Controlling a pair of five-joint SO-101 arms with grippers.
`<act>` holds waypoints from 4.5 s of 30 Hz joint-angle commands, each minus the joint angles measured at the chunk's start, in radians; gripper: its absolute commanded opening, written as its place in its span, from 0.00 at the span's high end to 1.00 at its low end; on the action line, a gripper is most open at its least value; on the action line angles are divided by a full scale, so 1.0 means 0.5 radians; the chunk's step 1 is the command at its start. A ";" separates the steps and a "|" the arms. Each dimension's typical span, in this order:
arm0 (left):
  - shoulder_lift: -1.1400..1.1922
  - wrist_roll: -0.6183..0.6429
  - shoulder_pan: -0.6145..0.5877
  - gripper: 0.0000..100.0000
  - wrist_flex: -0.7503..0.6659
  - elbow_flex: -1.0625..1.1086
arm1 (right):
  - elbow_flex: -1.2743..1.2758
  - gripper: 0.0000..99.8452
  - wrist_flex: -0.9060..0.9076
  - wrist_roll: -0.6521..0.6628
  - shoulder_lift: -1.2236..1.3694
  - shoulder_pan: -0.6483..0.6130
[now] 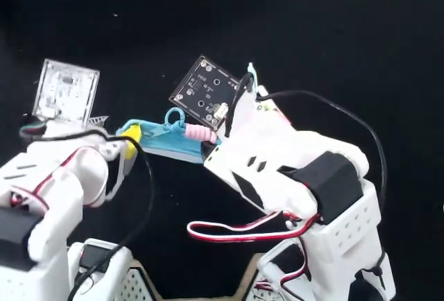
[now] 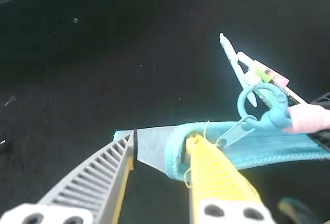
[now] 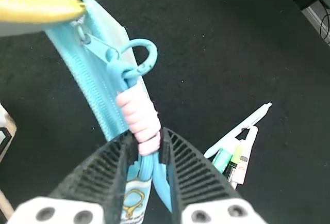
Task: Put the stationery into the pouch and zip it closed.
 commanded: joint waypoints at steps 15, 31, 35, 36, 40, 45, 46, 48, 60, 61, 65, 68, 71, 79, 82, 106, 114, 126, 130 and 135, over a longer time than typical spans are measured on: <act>0.436 -0.003 -0.183 0.83 0.218 -0.219 | -0.008 0.99 0.006 0.000 -0.051 0.058; 0.209 0.009 -0.186 0.97 0.215 -0.121 | -0.023 0.99 -0.025 0.003 -0.051 0.451; 0.212 0.101 -0.186 0.97 0.153 -0.118 | -0.023 0.99 -0.021 0.080 -0.051 0.460; 0.212 0.147 -0.186 0.97 0.120 -0.118 | -0.023 0.99 -0.021 0.083 -0.051 0.463; 0.212 0.276 -0.183 0.97 0.025 -0.112 | -0.023 0.99 -0.021 0.083 -0.051 0.463; 0.215 0.215 -0.183 0.97 -0.015 0.017 | -0.020 0.99 -0.009 0.083 -0.051 0.577; 0.215 0.215 -0.183 0.97 -0.015 0.054 | -0.020 0.99 -0.015 0.086 -0.048 0.629; 0.215 0.215 -0.183 0.97 -0.028 0.094 | -0.011 0.99 -0.021 0.086 -0.041 0.712; 0.463 0.215 -0.183 0.97 -0.086 0.097 | -0.008 0.99 -0.009 0.086 -0.038 0.758; 0.488 0.218 -0.183 0.97 -0.095 0.097 | -0.005 0.99 -0.009 0.086 -0.035 0.758; 0.540 0.218 -0.183 0.97 -0.083 0.011 | -0.005 0.99 -0.009 0.086 -0.035 0.758; 0.534 0.227 -0.183 0.93 -0.077 -0.075 | -0.005 0.99 -0.009 0.089 -0.035 0.755; 0.543 0.227 -0.183 0.86 -0.015 -0.137 | -0.002 0.99 -0.009 0.089 -0.035 0.755; 0.543 0.215 -0.183 0.94 0.003 -0.115 | 0.155 0.99 -0.074 0.089 -0.048 0.755; 0.543 0.215 -0.183 0.91 -0.037 0.005 | 0.161 0.99 -0.080 0.089 -0.048 0.755; 0.531 0.307 -0.437 0.97 -0.101 -0.072 | 0.137 0.99 -0.074 0.184 -0.051 1.031; 0.543 0.408 -0.219 0.97 -0.126 -0.072 | 0.075 0.97 -0.015 0.040 -0.054 0.841; 0.546 0.307 -0.180 0.97 -0.199 -0.066 | -0.161 0.80 0.101 -0.141 -0.054 0.850; 0.546 0.184 -0.183 0.97 -0.224 -0.011 | -0.143 0.80 0.092 -0.141 -0.032 0.875; 0.543 0.181 -0.183 0.97 -0.227 0.078 | 0.198 0.80 -0.206 -0.144 0.038 1.086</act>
